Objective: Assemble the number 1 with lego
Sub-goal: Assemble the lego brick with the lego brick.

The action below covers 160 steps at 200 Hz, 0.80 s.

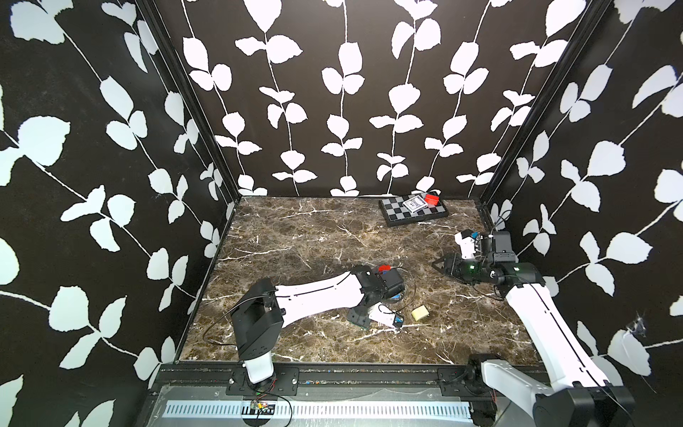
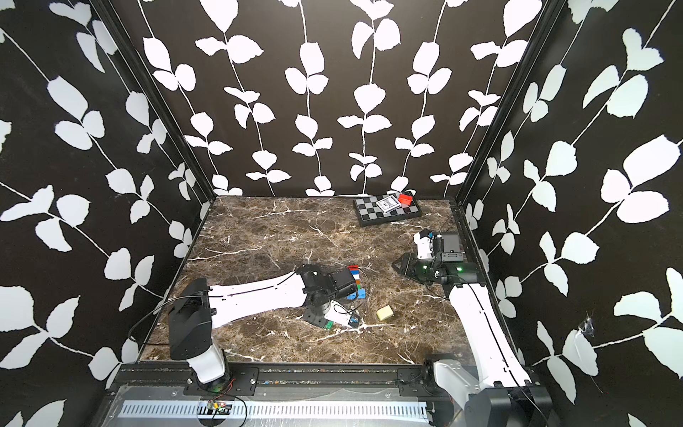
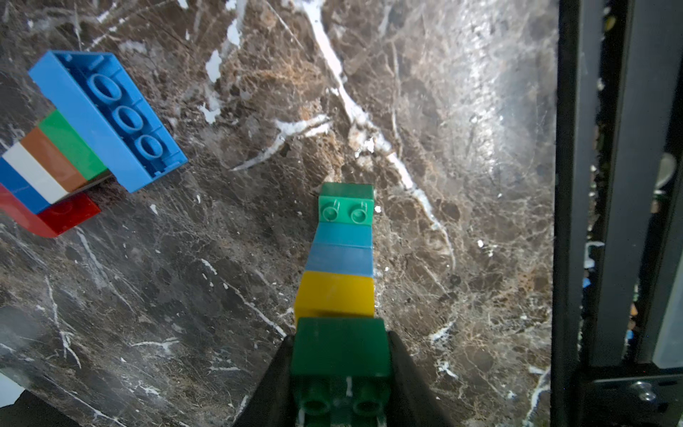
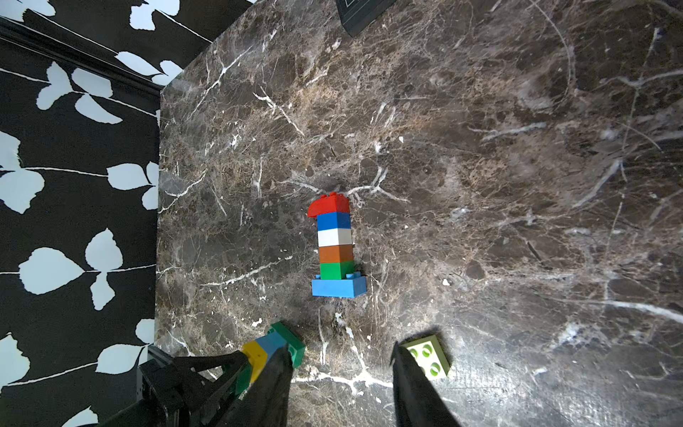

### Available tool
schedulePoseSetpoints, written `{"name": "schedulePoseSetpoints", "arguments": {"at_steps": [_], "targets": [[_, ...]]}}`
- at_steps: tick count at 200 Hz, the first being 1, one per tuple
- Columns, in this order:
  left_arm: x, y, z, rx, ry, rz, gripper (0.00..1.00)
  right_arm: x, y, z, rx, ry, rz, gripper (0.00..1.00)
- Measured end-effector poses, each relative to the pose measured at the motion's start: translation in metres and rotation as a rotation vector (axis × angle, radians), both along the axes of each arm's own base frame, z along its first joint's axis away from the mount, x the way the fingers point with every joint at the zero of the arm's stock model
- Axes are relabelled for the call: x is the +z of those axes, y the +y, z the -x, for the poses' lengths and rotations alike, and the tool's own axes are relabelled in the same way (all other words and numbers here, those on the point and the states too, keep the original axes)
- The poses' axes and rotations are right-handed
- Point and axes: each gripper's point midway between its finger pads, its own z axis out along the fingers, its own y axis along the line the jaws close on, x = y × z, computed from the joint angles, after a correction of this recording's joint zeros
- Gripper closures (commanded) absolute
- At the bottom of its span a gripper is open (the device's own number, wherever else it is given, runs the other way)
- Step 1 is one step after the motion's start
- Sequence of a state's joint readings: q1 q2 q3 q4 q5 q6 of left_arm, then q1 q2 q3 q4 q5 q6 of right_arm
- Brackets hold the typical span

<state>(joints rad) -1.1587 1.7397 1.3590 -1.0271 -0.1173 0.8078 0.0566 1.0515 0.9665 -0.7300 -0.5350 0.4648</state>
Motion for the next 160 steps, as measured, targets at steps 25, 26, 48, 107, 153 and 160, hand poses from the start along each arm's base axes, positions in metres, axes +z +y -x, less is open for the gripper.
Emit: {"name": "schedulePoseSetpoints", "arguments": {"at_steps": [25,26,48,107,153,160], "targets": [[0.002,-0.001,0.001,-0.011,-0.006,0.025,0.84,0.000,0.000,0.000,0.000,0.000,0.000,0.56],[0.002,-0.001,0.001,-0.012,-0.006,0.026,0.84,0.000,0.000,0.000,0.000,0.000,0.000,0.56],[0.003,-0.002,0.003,-0.021,0.005,0.059,0.83,0.000,0.000,0.000,0.001,0.000,-0.001,0.56],[0.008,-0.010,0.019,-0.026,0.094,0.156,0.81,-0.003,0.000,0.004,0.001,0.003,-0.004,0.56],[0.016,-0.013,0.015,0.004,0.092,0.205,0.80,-0.001,0.001,0.004,0.005,-0.002,-0.011,0.56],[0.016,-0.012,0.014,0.010,0.086,0.199,0.80,-0.001,0.002,0.005,0.007,-0.002,-0.013,0.56]]}}
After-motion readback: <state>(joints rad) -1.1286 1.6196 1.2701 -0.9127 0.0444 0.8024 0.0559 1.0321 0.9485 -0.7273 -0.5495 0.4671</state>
